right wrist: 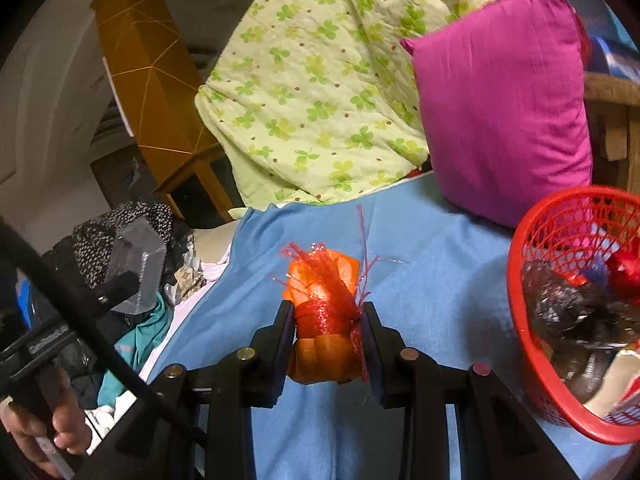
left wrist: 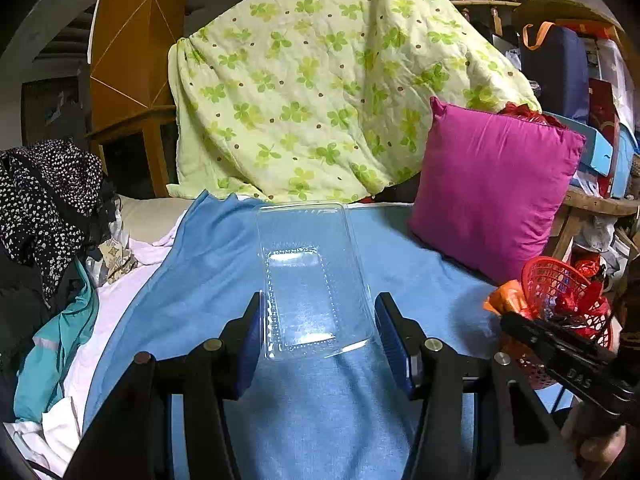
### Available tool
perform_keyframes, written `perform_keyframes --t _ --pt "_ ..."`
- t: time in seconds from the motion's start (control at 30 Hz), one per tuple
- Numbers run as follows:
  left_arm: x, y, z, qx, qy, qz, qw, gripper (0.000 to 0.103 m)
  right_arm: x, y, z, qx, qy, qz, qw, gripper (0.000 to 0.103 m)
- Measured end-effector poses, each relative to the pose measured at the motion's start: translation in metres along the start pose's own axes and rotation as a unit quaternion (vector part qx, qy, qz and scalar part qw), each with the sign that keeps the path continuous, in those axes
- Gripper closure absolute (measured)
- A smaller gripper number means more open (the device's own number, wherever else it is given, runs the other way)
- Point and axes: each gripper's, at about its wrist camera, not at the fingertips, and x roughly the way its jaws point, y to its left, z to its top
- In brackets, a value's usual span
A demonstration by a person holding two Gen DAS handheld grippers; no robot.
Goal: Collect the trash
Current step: 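Lift the clear tray with the left tool while the right tool carries the orange bag toward the basket, then carry the clear tray with the left tool while the right tool carries the orange bag over the basket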
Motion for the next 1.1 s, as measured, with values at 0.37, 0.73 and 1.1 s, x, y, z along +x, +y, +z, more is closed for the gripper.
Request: perform_keyframes --t 0.37,0.73,1.1 --pt "-0.023 0.003 0.002 -0.005 -0.018 -0.009 0.9998 0.047 -0.062 0.025 0.022 -0.017 -0.045 0.001 0.999 0.068" --pt "-0.039 0.002 0.006 -0.001 -0.032 -0.012 0.9994 0.047 -0.093 0.035 0.027 -0.024 -0.066 0.000 0.998 0.068" --pt "-0.044 -0.010 0.007 0.012 -0.035 -0.018 0.9992 0.047 -0.112 0.023 0.030 -0.013 -0.083 -0.005 0.996 0.068"
